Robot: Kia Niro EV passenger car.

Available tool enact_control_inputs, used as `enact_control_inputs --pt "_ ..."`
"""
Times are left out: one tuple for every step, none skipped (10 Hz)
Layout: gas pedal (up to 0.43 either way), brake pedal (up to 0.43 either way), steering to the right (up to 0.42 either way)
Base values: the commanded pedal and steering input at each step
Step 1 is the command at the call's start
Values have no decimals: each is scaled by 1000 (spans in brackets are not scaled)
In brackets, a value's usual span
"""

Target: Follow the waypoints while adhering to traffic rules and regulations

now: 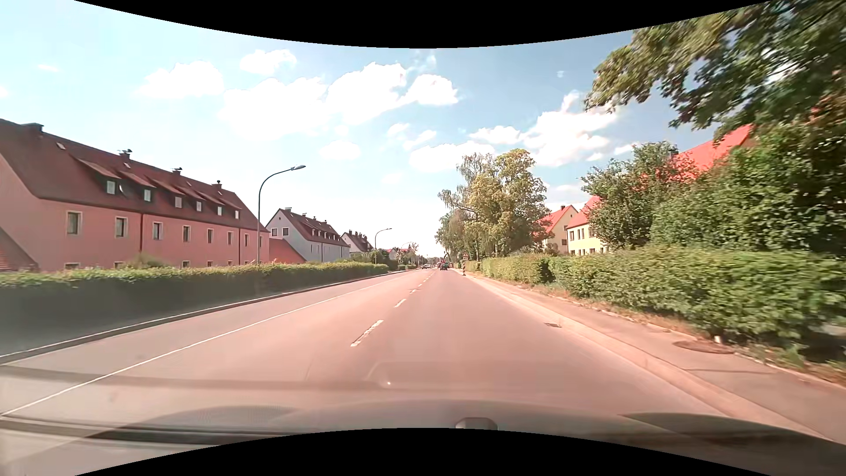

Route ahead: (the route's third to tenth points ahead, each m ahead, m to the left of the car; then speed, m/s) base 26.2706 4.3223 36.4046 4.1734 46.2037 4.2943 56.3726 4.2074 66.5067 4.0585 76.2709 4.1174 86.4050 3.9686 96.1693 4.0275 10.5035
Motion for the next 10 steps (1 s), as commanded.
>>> enact_control_inputs --pt "87 0 -1" --pt "87 0 -1" --pt "87 0 -1" --pt "87 0 -1" --pt "87 0 -1" --pt "87 0 -1" --pt "87 0 -1" --pt "87 0 -1" --pt "87 0 -1" --pt "87 0 -1"
